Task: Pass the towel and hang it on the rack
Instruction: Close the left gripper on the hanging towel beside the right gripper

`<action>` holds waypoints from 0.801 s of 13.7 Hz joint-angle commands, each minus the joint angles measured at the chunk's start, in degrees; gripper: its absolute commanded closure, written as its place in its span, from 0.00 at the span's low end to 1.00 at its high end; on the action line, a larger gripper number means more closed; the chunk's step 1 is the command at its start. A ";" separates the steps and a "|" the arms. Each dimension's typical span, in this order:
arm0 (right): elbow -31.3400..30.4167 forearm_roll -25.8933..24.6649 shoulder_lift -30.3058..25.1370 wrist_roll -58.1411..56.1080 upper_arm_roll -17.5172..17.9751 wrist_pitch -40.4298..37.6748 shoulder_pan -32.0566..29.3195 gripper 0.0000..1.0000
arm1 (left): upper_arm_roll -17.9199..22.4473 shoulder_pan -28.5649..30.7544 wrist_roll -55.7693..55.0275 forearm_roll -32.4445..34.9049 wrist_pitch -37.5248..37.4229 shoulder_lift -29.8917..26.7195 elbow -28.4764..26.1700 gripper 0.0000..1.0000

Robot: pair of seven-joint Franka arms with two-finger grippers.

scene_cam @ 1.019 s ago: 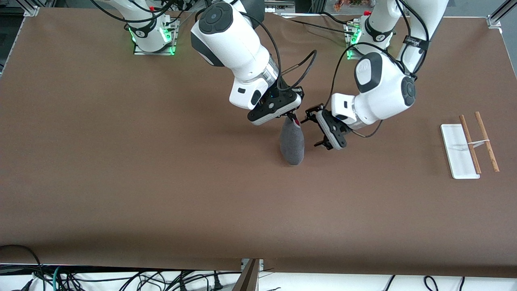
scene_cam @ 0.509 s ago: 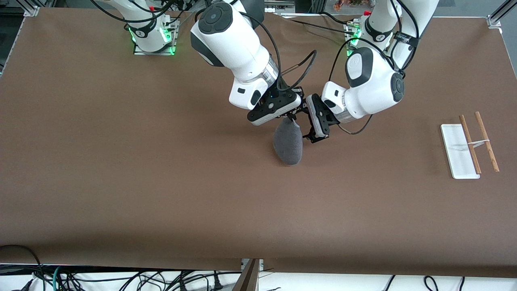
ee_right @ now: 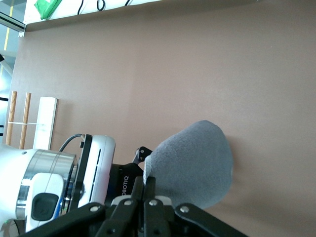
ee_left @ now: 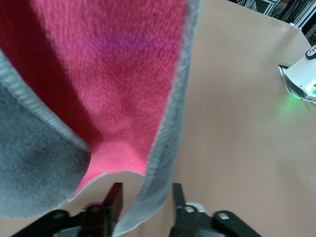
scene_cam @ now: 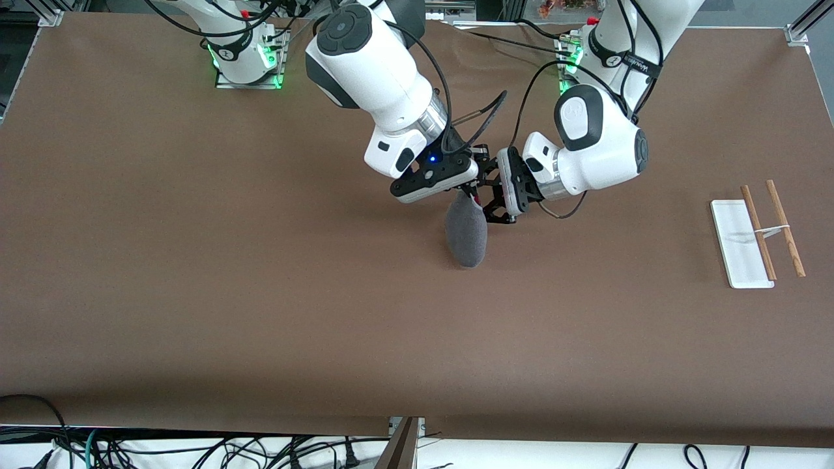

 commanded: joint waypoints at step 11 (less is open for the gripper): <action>1.77 -0.64 0.76 1.57 0.17 0.06 0.31 1.00 | -0.24 0.80 2.05 -1.22 -0.06 -0.76 0.25 1.00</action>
